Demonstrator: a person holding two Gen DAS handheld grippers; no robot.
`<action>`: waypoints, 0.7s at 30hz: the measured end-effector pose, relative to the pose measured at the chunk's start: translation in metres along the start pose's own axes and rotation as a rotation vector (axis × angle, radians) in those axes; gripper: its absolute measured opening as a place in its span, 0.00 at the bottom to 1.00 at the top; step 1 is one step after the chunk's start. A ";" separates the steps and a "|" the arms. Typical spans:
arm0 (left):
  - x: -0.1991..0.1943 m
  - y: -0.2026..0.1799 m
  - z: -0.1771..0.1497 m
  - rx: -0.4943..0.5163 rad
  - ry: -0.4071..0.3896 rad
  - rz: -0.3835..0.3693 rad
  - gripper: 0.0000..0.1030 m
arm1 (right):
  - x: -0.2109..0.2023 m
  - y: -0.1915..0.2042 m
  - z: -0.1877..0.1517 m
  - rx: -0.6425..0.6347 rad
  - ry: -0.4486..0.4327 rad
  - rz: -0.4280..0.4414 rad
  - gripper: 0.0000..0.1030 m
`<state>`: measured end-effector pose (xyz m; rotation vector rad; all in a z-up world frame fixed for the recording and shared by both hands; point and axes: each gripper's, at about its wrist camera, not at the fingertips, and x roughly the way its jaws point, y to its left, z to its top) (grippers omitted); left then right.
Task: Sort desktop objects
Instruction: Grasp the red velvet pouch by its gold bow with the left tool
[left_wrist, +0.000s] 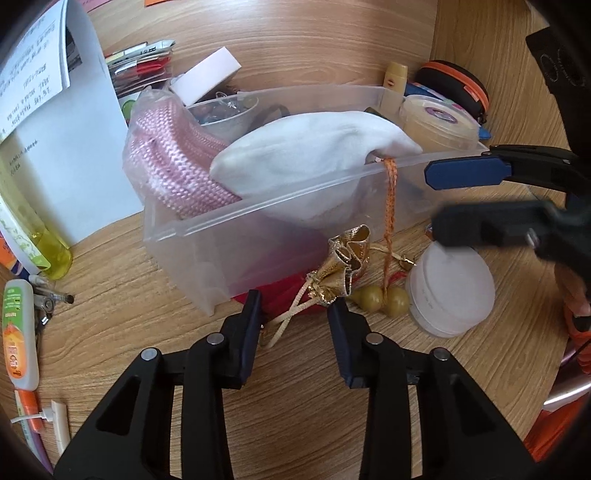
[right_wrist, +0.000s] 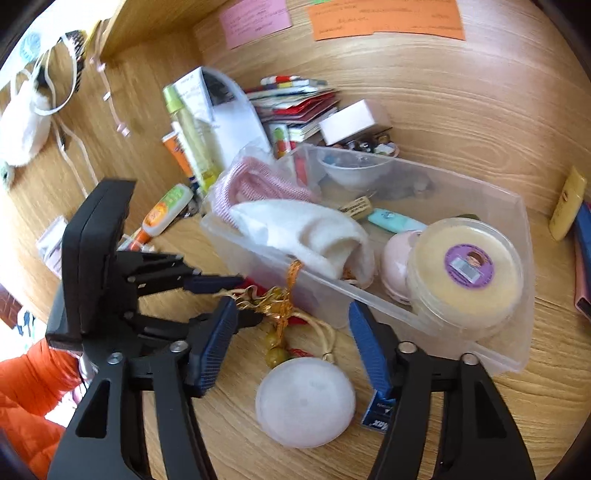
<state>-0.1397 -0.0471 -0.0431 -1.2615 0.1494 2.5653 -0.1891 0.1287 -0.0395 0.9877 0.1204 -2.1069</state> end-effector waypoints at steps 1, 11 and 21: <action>-0.001 0.001 -0.001 -0.004 0.000 -0.010 0.32 | -0.001 -0.003 0.001 0.012 -0.005 0.001 0.52; -0.022 -0.005 -0.021 0.010 -0.005 -0.043 0.28 | -0.002 -0.008 0.002 0.020 -0.014 -0.049 0.52; -0.039 0.001 -0.039 -0.022 0.013 -0.063 0.29 | -0.014 0.013 -0.009 -0.118 0.001 -0.101 0.66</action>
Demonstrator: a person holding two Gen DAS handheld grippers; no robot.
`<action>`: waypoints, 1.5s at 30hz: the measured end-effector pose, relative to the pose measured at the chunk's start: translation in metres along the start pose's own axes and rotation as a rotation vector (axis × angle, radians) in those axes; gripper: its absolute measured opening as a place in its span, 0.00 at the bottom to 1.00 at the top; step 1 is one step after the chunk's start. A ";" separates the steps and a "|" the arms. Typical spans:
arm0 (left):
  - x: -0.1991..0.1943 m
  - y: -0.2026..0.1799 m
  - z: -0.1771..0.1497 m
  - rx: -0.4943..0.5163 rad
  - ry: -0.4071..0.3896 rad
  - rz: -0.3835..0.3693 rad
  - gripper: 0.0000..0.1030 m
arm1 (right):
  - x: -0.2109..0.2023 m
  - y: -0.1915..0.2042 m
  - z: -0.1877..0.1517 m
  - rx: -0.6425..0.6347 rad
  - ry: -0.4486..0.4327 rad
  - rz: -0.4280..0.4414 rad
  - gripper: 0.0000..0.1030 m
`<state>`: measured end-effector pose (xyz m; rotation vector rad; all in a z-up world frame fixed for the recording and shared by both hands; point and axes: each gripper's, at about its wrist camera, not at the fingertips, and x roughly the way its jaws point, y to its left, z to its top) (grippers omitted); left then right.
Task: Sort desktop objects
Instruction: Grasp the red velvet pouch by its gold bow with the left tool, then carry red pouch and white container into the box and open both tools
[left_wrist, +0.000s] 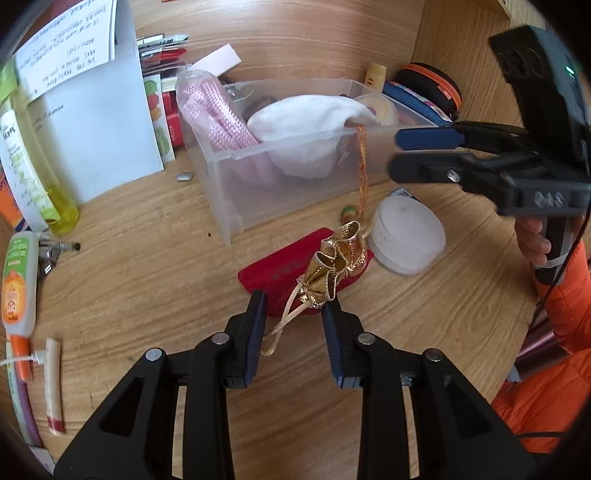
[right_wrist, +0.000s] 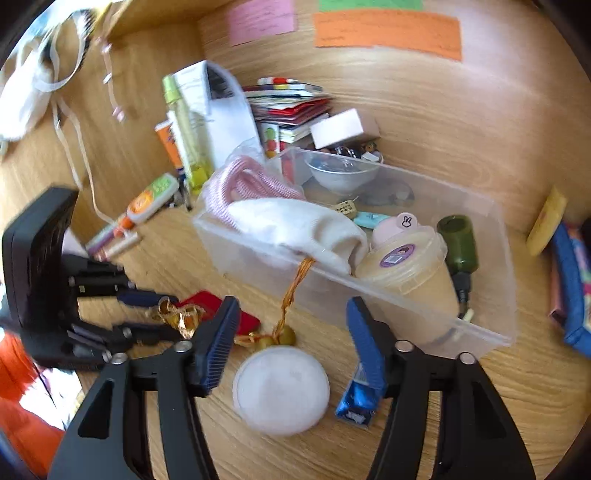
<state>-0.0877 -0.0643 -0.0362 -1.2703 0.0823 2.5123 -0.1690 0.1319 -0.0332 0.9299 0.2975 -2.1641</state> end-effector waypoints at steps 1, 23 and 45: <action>0.000 -0.002 -0.001 0.006 -0.001 0.003 0.32 | -0.003 0.004 -0.004 -0.021 0.001 -0.011 0.76; 0.048 -0.028 0.032 0.070 0.056 0.045 0.78 | 0.026 -0.002 -0.039 0.010 0.136 0.004 0.61; -0.007 -0.001 0.033 -0.084 -0.127 0.107 0.25 | -0.045 -0.023 -0.015 0.072 -0.059 -0.074 0.61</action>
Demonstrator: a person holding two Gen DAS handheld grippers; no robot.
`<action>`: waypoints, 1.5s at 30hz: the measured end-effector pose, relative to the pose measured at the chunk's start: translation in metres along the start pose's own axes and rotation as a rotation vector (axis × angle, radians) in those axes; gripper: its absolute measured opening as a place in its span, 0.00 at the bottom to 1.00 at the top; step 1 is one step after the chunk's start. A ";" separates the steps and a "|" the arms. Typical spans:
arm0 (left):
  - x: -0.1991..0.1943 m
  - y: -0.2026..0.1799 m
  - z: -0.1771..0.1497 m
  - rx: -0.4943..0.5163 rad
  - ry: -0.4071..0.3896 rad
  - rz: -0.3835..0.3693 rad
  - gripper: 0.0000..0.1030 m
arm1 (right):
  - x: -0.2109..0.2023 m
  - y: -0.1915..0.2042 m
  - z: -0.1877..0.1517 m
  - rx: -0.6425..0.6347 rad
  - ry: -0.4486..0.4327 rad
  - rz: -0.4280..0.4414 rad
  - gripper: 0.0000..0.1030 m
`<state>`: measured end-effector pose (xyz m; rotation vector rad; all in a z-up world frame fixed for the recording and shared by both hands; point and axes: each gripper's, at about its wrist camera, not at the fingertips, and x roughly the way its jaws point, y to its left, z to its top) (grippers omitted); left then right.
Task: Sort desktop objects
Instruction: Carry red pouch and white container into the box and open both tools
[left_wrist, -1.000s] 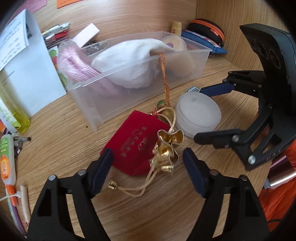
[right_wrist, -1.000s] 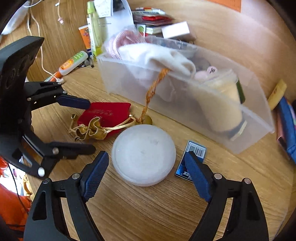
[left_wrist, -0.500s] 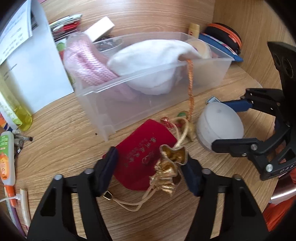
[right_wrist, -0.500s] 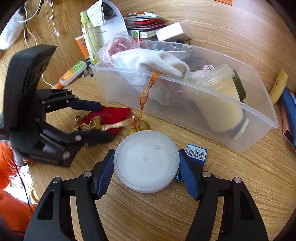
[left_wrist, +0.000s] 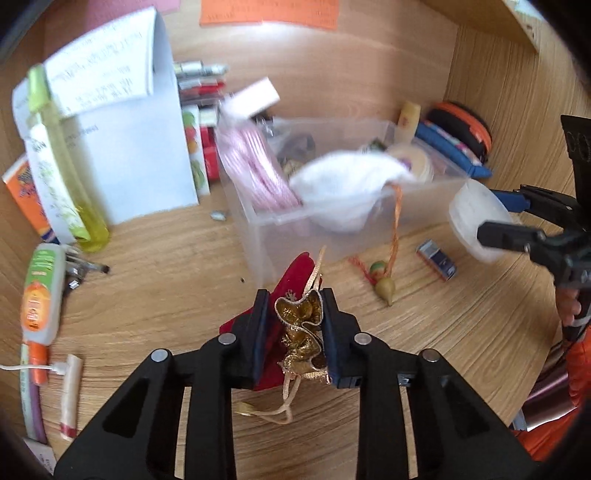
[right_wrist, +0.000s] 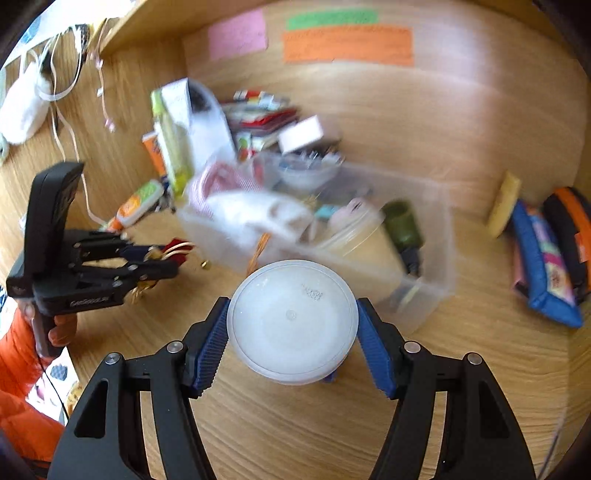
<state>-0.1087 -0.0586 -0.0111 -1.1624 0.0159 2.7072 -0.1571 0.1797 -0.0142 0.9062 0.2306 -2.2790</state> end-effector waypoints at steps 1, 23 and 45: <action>-0.005 0.000 0.002 -0.001 -0.017 0.000 0.25 | -0.003 -0.002 0.003 0.005 -0.013 -0.008 0.61; -0.035 0.008 0.093 -0.050 -0.220 -0.028 0.25 | -0.003 -0.021 0.077 0.026 -0.162 -0.049 0.61; 0.051 0.008 0.116 -0.087 -0.082 -0.120 0.25 | 0.079 -0.031 0.083 0.051 -0.035 0.004 0.61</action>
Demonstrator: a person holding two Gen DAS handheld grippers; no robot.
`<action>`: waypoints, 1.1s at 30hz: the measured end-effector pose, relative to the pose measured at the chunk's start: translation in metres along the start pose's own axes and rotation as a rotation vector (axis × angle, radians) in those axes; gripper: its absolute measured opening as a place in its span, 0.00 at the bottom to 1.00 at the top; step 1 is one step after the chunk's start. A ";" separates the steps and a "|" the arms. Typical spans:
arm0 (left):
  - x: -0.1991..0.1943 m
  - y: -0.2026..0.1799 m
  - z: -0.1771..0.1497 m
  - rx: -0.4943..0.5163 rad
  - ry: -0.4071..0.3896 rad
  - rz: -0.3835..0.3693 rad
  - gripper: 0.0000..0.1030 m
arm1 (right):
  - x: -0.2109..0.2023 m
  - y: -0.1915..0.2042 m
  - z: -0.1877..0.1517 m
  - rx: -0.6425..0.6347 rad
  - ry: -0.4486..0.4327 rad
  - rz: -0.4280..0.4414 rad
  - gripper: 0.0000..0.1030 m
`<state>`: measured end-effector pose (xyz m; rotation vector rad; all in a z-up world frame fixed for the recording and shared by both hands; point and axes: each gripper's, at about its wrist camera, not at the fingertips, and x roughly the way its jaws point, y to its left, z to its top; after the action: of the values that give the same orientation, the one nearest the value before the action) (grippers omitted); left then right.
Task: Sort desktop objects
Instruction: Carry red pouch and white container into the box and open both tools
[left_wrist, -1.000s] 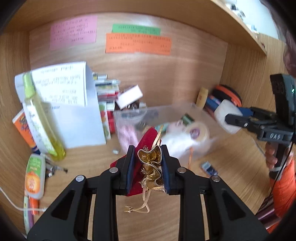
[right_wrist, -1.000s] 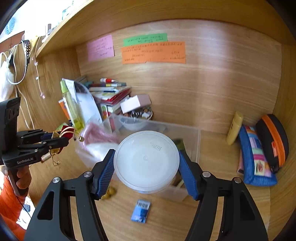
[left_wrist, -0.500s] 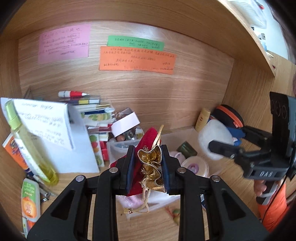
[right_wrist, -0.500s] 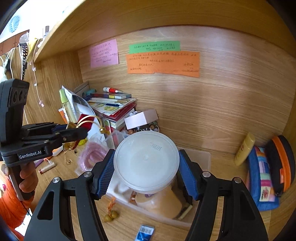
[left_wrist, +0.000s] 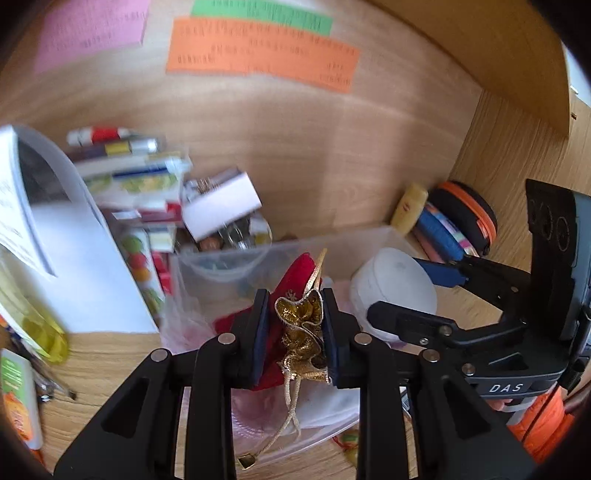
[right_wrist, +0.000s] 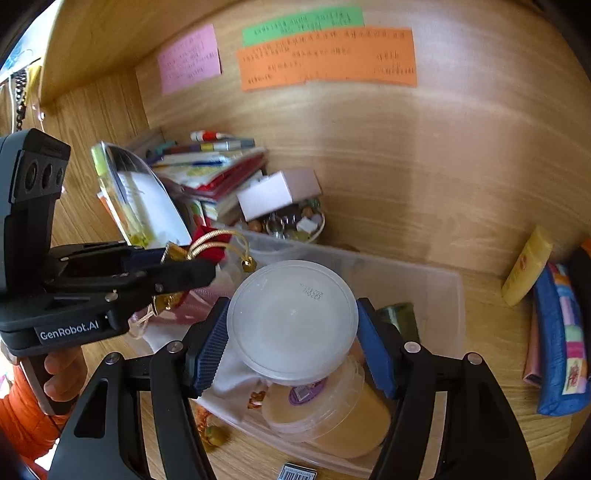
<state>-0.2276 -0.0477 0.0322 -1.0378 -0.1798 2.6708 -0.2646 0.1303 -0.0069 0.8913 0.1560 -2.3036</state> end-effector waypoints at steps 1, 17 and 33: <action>0.001 0.000 -0.002 0.003 0.005 0.001 0.25 | 0.003 0.000 -0.002 0.001 0.010 0.000 0.61; 0.004 -0.014 -0.011 0.093 0.003 0.066 0.31 | 0.011 0.004 -0.012 -0.042 0.033 -0.032 0.61; -0.026 -0.009 -0.003 0.044 -0.096 0.090 0.73 | -0.018 0.009 -0.003 -0.033 -0.016 -0.031 0.65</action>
<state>-0.2050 -0.0471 0.0483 -0.9260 -0.0945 2.7939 -0.2476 0.1336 0.0035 0.8591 0.2016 -2.3294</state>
